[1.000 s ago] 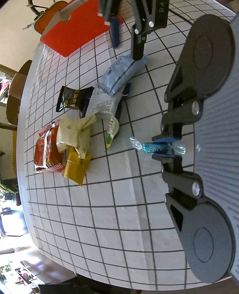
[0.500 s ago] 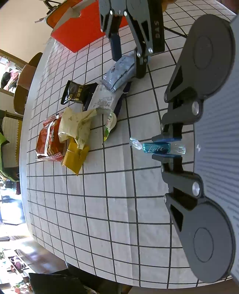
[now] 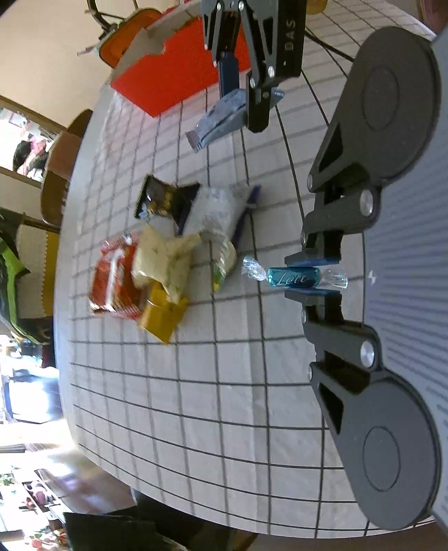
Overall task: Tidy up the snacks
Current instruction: 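Carry the teal candy and blue packet into the red box and open both grippers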
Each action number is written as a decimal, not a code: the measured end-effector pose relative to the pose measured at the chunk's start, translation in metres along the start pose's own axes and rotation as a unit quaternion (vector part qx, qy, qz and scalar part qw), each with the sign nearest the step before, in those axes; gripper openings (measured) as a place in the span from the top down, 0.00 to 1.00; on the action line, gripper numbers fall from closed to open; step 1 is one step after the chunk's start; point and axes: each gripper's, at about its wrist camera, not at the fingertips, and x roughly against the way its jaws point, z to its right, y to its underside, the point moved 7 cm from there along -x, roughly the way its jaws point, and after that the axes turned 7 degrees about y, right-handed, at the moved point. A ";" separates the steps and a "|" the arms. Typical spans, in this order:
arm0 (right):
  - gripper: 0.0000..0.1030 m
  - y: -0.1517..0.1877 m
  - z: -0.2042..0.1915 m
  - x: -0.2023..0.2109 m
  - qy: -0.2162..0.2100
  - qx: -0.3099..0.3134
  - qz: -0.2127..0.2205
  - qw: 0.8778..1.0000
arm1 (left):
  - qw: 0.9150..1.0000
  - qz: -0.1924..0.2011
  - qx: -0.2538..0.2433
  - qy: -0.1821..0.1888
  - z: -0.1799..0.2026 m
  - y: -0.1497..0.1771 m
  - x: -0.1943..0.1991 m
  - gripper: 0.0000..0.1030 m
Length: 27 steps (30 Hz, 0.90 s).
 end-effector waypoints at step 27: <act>0.54 0.032 0.216 0.104 0.113 -0.109 0.042 0.987 | 0.986 0.037 -0.143 0.082 0.253 -0.092 -0.025 0.88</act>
